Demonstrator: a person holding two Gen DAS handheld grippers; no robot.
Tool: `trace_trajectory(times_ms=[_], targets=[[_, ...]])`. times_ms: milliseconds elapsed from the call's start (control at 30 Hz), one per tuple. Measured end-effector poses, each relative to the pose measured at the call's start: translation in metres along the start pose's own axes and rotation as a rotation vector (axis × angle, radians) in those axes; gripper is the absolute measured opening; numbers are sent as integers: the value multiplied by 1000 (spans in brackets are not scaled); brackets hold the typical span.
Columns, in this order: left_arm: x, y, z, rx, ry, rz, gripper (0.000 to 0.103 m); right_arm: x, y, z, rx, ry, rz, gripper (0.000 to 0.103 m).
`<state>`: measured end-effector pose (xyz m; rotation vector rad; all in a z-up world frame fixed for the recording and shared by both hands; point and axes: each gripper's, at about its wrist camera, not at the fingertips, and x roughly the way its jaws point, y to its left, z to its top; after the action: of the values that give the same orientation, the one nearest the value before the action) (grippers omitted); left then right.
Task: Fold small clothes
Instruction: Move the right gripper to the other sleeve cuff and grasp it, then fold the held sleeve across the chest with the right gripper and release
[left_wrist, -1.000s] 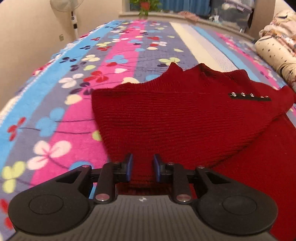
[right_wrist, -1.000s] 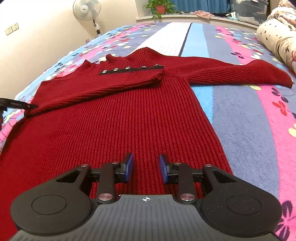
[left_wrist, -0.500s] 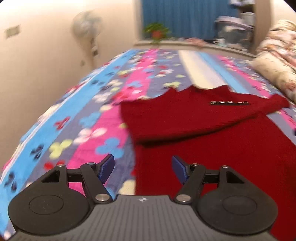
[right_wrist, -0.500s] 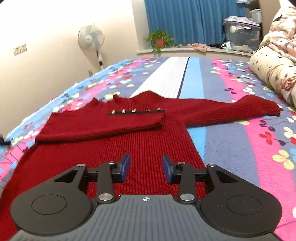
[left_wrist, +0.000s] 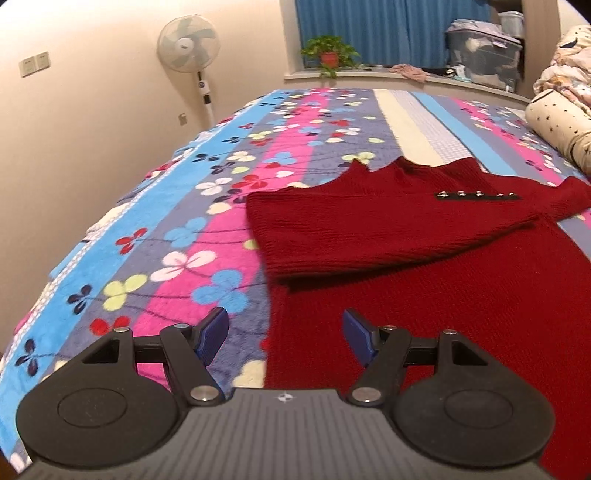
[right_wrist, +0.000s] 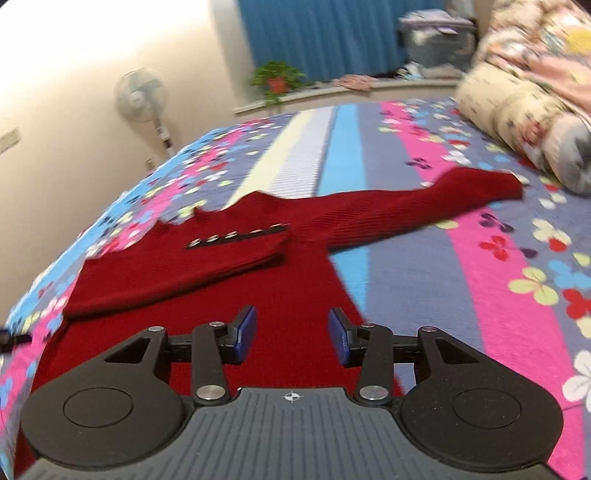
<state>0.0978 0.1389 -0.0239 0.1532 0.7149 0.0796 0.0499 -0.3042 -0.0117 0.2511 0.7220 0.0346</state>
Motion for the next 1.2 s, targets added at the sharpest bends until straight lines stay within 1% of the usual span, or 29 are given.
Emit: trace_trajectory(times_ms=[100,133,167,200,233,333,400,467,600,633,667,700,733,767,800,867,900,967,1067,1133,1200], targets=[[3,-6,6,2,-15,-14,74,11,-25,13,53,-2,-22,45],[5,-7,7,3,-18,-16,74,16,-34,17,66,-3,-33,43],[7,-8,9,7,-20,-17,74,21,-44,22,80,-8,-43,29],[9,-9,11,12,-22,-18,74,27,-57,28,100,-15,-54,10],[12,-10,13,18,-23,-20,74,33,-69,33,125,-23,-63,4],[19,-12,17,44,-27,-26,74,54,-109,47,227,-62,-93,4],[22,-12,17,66,-26,-28,74,69,-135,52,290,-97,-95,7],[22,-12,17,81,-29,-38,74,85,-157,55,354,-127,-97,7],[24,-10,18,83,-31,-53,74,128,-204,58,498,-146,-83,8],[25,-11,17,83,-28,-56,74,137,-214,59,532,-156,-80,9],[26,-12,17,86,-24,-62,74,147,-225,59,572,-167,-75,15],[28,-13,18,93,-21,-68,74,155,-233,58,606,-171,-65,26],[29,-15,17,101,-19,-72,74,164,-239,58,637,-172,-51,33],[31,-17,18,111,-18,-77,74,174,-245,57,665,-171,-33,48],[32,-19,18,121,-19,-82,74,181,-248,56,678,-164,-20,57],[36,-23,19,140,-19,-87,74,193,-251,56,669,-171,9,58],[38,-25,20,145,-17,-88,74,198,-250,58,648,-178,8,58],[42,-28,22,147,-14,-98,74,206,-250,61,645,-191,0,58],[46,-32,24,152,-10,-109,74,212,-249,61,682,-234,-22,58],[47,-35,25,157,-11,-115,74,217,-246,65,672,-243,-39,58],[47,-36,25,162,-12,-120,74,225,-243,69,685,-249,-33,57]])
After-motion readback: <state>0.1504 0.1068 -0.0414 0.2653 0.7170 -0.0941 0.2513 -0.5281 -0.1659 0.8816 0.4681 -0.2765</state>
